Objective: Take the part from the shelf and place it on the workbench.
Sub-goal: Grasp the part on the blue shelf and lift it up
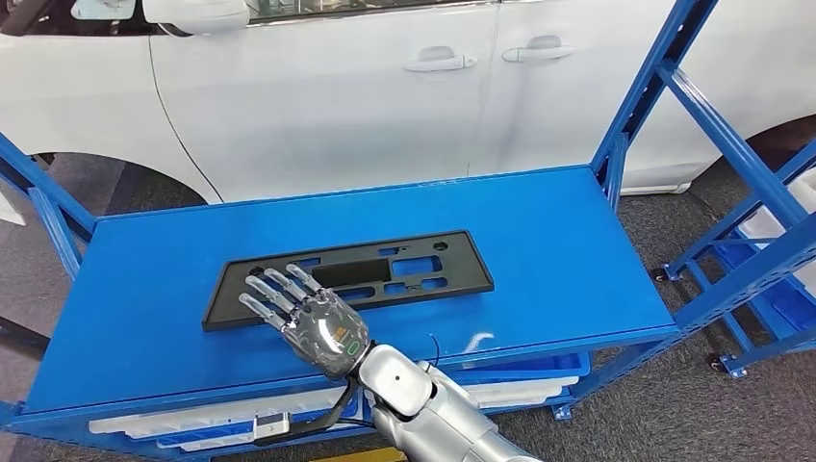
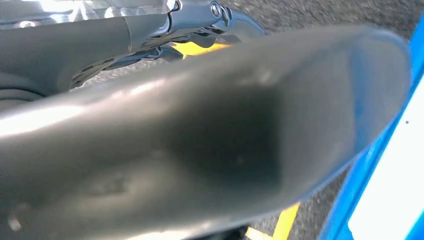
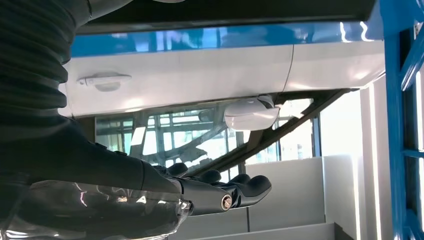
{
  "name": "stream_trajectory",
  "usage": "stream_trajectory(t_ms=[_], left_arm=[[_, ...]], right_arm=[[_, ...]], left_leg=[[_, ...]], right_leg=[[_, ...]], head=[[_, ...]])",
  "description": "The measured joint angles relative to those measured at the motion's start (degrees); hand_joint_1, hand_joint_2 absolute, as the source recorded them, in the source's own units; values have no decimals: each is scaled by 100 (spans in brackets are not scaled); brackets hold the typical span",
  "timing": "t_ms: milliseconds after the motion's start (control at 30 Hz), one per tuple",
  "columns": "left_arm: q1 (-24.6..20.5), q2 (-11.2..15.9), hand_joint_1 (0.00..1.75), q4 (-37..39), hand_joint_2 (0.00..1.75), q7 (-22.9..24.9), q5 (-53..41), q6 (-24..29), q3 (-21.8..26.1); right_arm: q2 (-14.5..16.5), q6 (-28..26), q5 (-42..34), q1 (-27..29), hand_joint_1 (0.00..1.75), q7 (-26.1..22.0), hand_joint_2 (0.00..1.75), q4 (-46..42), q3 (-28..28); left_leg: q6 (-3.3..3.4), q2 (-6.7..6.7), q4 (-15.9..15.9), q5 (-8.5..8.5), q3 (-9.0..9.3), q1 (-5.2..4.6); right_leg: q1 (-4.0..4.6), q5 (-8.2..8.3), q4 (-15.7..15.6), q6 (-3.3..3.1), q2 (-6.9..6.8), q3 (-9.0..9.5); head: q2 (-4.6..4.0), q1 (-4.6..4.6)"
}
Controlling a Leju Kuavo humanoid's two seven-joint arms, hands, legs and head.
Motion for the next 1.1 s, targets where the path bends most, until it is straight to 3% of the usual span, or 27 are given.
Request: stream_trajectory(t_ms=[67,133,200,233,300,333,367,400,467,533,600,700,767,833,867,900,933,1000,1033,1100], left_arm=[[-10,-2,0,0,0,-14,-20,0,-1],[-12,-5,0,1,0,-20,-34,-2,-2],[-16,-9,0,1,0,-22,-48,-2,-2],[-23,-10,0,1,0,-25,-56,-2,-3],[-34,-7,0,0,0,-32,-64,-2,-4],[-36,-6,0,0,0,-35,-68,-3,-5],[-35,-5,0,1,0,-40,-72,-7,-6],[-34,-5,0,1,0,-46,-76,-10,-9],[-36,-7,0,2,0,-66,-85,-21,-23],[-41,-16,0,8,0,-83,-89,-30,-44],[-47,-21,0,13,0,-91,-97,-33,-56],[-57,-4,0,14,0,-97,-111,-32,-69],[-60,7,0,15,0,-103,-126,-33,-80],[-49,8,0,15,0,-104,-143,-33,-84],[-42,11,0,15,0,-103,-151,-33,-86],[-37,16,0,15,0,-103,-156,-33,-87],[-37,24,0,15,0,-103,-160,-38,-89],[-48,35,0,16,0,-109,-164,-56,-95],[-54,39,0,17,0,-115,-164,-68,-97],[-54,39,0,20,0,-126,-166,-83,-98]], right_arm=[[51,0,30,-39,0,64,175,29,45],[72,0,18,-72,0,160,175,66,149],[88,0,-10,-116,0,286,175,113,292],[95,0,-21,-138,0,345,175,142,368],[100,0,-33,-173,0,450,175,221,504],[101,0,-36,-186,0,513,175,268,566],[103,0,-38,-201,0,589,175,316,626],[107,0,-39,-221,0,680,175,360,687],[127,0,-39,-273,0,856,175,438,790],[156,0,-24,-340,0,998,175,521,856],[183,0,18,-400,0,1116,175,636,884],[227,0,69,-487,0,1264,175,855,888],[249,1,104,-567,0,1358,175,1038,893],[251,2,129,-612,0,1450,175,1245,896],[251,2,136,-621,0,1501,175,1353,896],[251,2,147,-631,0,1556,175,1454,896],[251,2,165,-649,0,1623,175,1554,896],[251,2,210,-710,0,1771,175,1769,896],[251,-2,223,-745,0,1841,175,1878,896],[249,-10,231,-823,0,1950,175,2068,896]], left_leg=[[68,-15,-334,65,138,-8],[162,-24,-346,59,138,-20],[236,-18,-362,72,146,-17],[266,-12,-371,78,148,-13],[297,-6,-369,74,142,-28],[305,-6,-368,72,141,-39],[309,-7,-367,70,142,-52],[313,-12,-367,67,149,-68],[320,-22,-370,61,170,-98],[302,-21,-372,53,175,-123],[253,-6,-385,54,171,-122],[167,9,-315,-22,156,-127],[109,8,186,-315,-59,-103],[50,8,914,-626,-404,-61],[22,8,1104,-653,-501,-37],[-4,10,1089,-572,-500,-17],[-26,12,831,-386,-380,4],[-49,11,55,-31,-14,30],[-23,3,-217,55,116,31],[62,-18,-349,41,179,9]], right_leg=[[24,-26,39,54,6,-18],[24,-36,48,104,6,-26],[8,-171,224,158,-2,-95],[1,-322,477,181,-7,-209],[-5,-688,1267,204,-13,-584],[-5,-793,1601,204,-13,-752],[-1,-792,1754,190,-13,-838],[9,-674,1653,158,-13,-802],[53,-266,889,40,-13,-453],[105,-26,226,-67,-36,-149],[135,-2,67,-94,-52,-90],[79,70,-92,-100,-52,-10],[47,104,-171,-112,-65,41],[44,100,-172,-123,-69,43],[42,94,-164,-121,-67,42],[35,85,-152,-111,-62,42],[23,68,-128,-90,-54,44],[12,12,-48,-25,-43,36],[18,-12,-8,9,-40,22],[39,-27,31,62,-34,-3]], head=[[1,6],[1,13],[0,18],[1,20],[1,24],[1,23],[1,23],[1,24],[1,25],[1,7],[1,-4],[1,-5],[0,-20],[0,-25],[0,-24],[0,-24],[0,-25],[0,-27],[1,-25],[1,-15]])
